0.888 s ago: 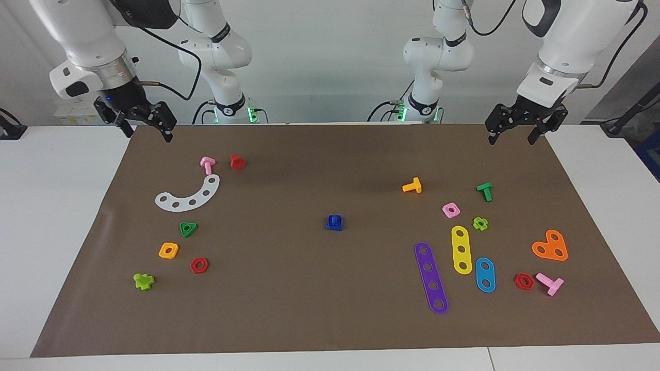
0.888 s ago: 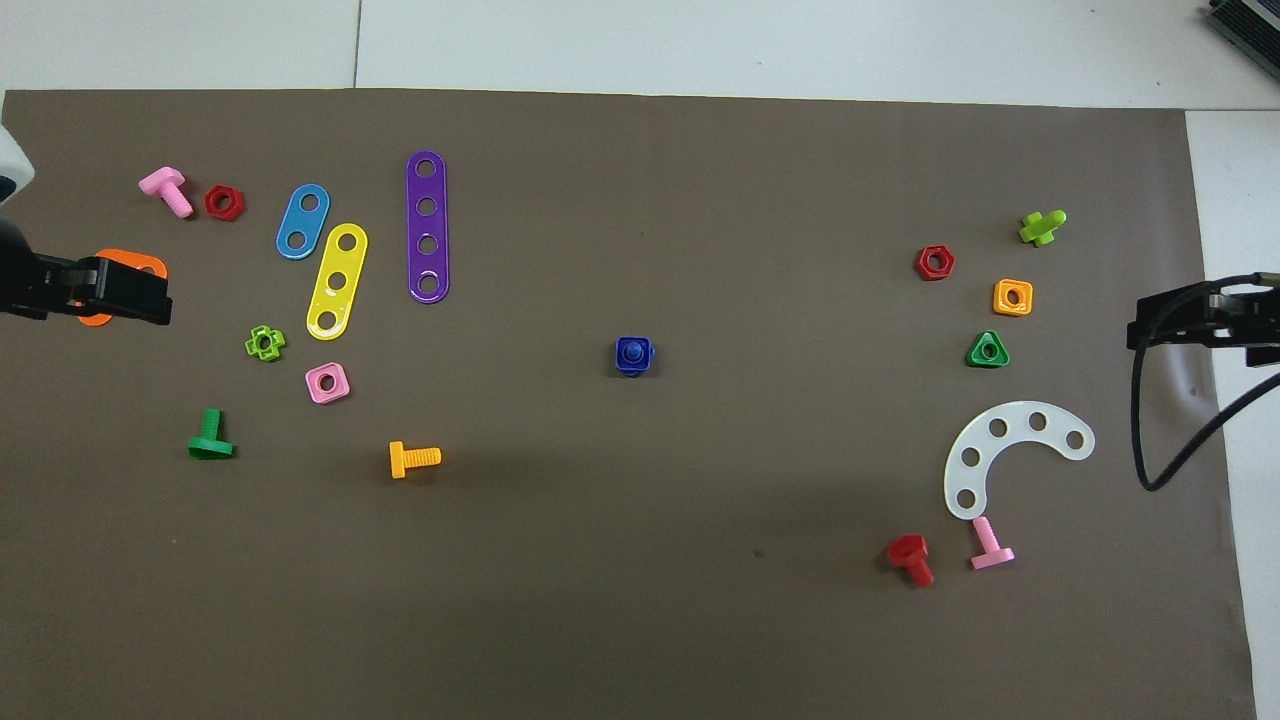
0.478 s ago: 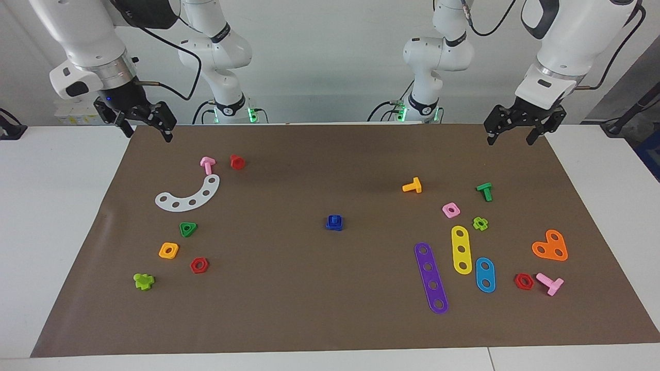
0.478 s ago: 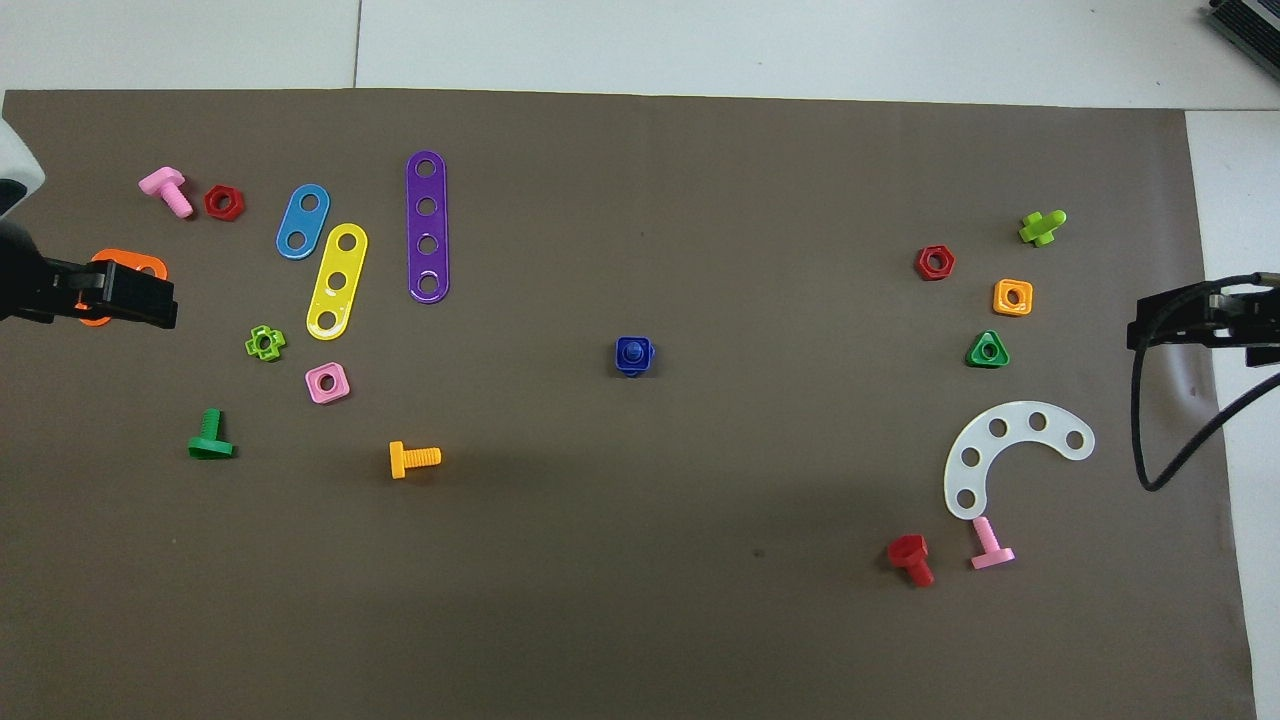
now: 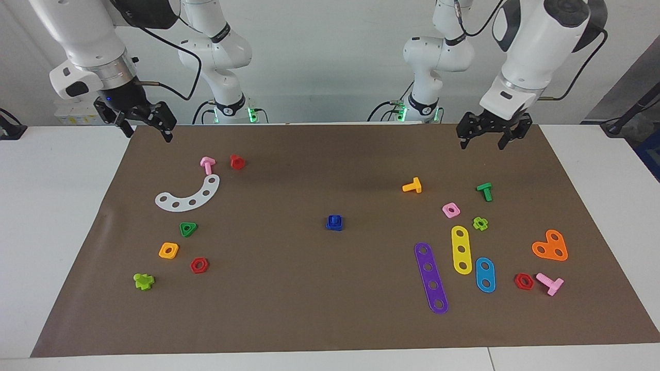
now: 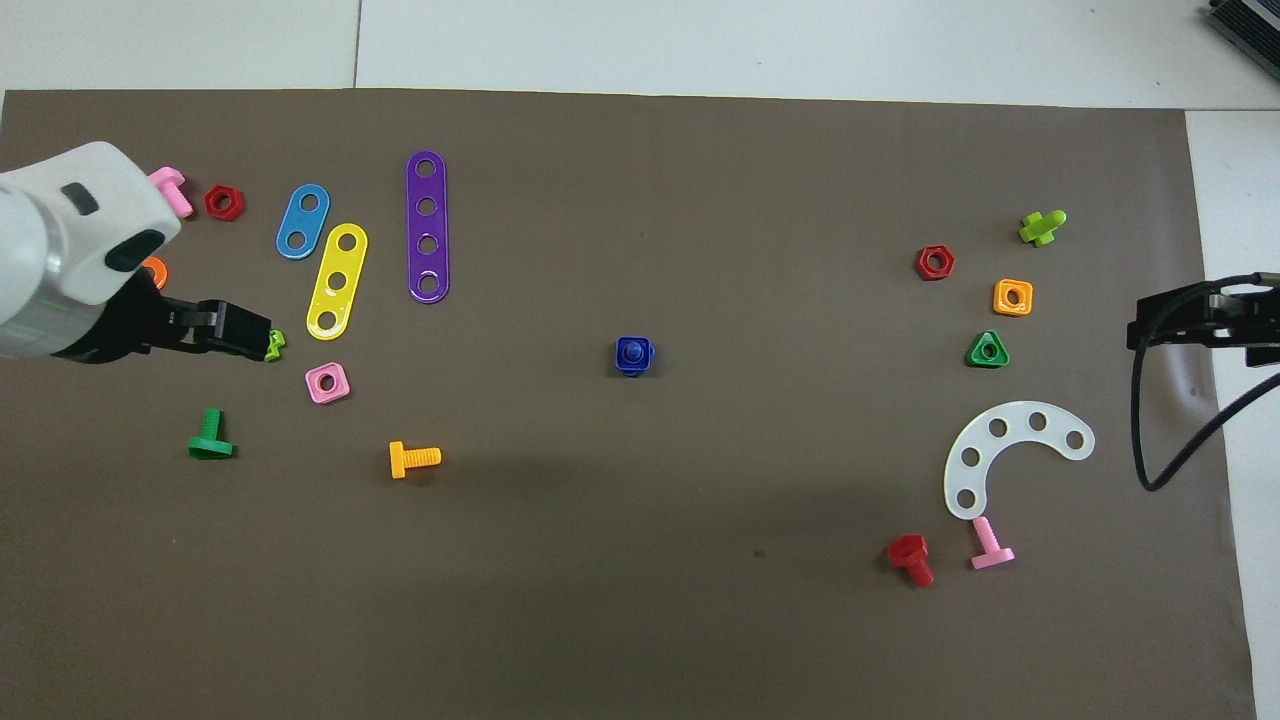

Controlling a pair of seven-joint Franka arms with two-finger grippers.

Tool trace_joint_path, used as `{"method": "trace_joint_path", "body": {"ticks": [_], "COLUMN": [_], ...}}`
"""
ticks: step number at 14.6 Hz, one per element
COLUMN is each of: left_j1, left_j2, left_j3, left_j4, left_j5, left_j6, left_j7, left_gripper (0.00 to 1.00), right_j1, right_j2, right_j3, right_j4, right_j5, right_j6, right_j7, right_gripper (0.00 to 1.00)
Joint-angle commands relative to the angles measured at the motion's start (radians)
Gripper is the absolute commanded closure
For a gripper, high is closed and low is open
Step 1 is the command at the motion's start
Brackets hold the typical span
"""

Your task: Unscrew and place screws in storage area

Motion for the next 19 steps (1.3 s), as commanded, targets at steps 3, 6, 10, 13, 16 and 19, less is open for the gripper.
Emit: {"method": "trace_joint_path", "body": {"ticks": [3, 6, 10, 13, 16, 19], "left_j1": [-0.206, -0.281, -0.332, -0.366, -0.398, -0.413], "left_j2": [0.068, 0.154, 0.228, 0.327, 0.424, 0.447], "left_j3": [0.007, 0.007, 0.007, 0.007, 0.007, 0.007], "left_j4": [-0.057, -0.062, -0.090, -0.050, 0.009, 0.009], "left_j5": [0.013, 0.001, -0.053, -0.056, -0.055, -0.055], "left_j6": [0.143, 0.284, 0.461, 0.550, 0.603, 0.636], "left_j7": [-0.243, -0.348, -0.436, -0.484, -0.527, -0.525], "left_gripper": [0.00, 0.00, 0.00, 0.00, 0.01, 0.02], "right_j1": [-0.017, -0.017, -0.017, -0.019, -0.019, -0.019], "right_j2": [-0.009, -0.009, -0.009, -0.009, -0.009, -0.009], "right_j3": [0.008, 0.008, 0.008, 0.008, 0.008, 0.008], "right_j4": [-0.012, -0.012, -0.012, -0.012, -0.012, -0.012], "right_j5": [0.006, 0.006, 0.006, 0.006, 0.006, 0.006], "right_j6": [0.004, 0.004, 0.004, 0.004, 0.004, 0.004], "right_j7": [-0.032, -0.032, -0.032, -0.032, -0.032, -0.032], "right_gripper": [0.00, 0.00, 0.00, 0.00, 0.00, 0.00]}}
